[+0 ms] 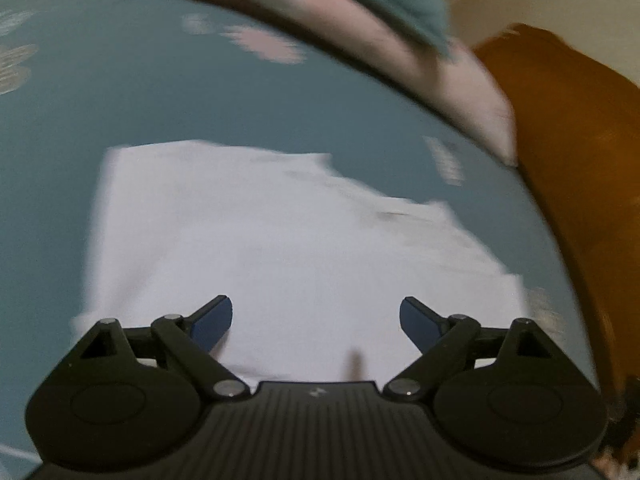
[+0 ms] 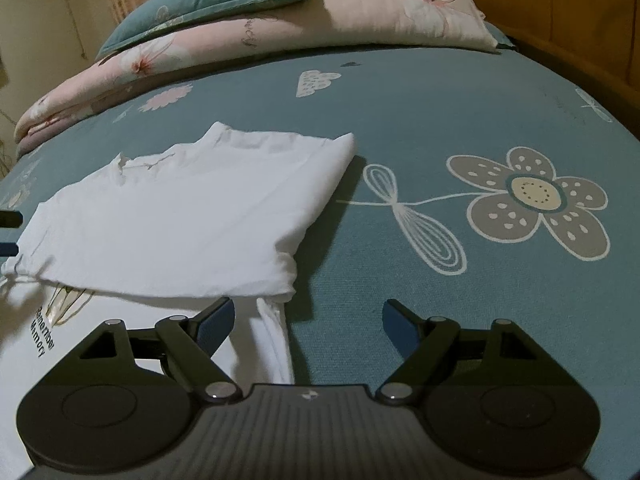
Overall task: Fold clothes
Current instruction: 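Withdraw the right tool while the left tool moves to the shirt hem, then lower the left tool onto the shirt hem and close on it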
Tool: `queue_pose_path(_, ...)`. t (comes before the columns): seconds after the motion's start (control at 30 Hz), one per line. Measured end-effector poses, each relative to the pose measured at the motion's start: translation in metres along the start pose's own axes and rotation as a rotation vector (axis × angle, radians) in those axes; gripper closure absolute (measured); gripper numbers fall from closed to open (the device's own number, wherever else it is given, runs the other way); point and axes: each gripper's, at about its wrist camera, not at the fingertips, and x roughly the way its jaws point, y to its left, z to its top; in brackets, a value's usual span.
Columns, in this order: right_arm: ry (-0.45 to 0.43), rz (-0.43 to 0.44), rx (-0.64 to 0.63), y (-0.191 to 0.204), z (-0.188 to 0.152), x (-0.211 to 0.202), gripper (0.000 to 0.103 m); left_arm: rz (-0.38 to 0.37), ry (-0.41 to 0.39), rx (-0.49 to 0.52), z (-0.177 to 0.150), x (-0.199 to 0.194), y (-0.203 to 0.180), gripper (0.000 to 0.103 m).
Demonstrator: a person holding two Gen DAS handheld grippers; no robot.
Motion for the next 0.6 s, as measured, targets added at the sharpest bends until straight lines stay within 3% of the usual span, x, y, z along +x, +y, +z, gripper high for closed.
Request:
queue_pose_path(0.2,-0.067,-0.074,0.035,-0.001,-0.006,0.001,0.019,-0.100,0.049,0.055,-0.005,0.052,-0.052,0.012)
queue_pose_path(0.33,-0.087,-0.190,0.051,-0.003,-0.009,-0.002,0.018,-0.043,0.060,0.082,-0.017,0.077,-0.058,0.012)
queue_pose_path(0.47,-0.018,-0.223,-0.025,0.000,-0.007,-0.004,0.018,0.001,0.057,0.138,-0.022,0.078,-0.062,0.012)
queue_pose_path(0.53,-0.006,-0.196,-0.025,-0.001,-0.005,-0.010,0.019,0.016,0.069,0.147,-0.020,0.077,-0.064,0.012)
queue_pose_path(0.6,-0.026,-0.117,-0.023,-0.003,-0.003,-0.019,0.021,0.010,0.068,0.156,-0.020,0.073,-0.069,0.012)
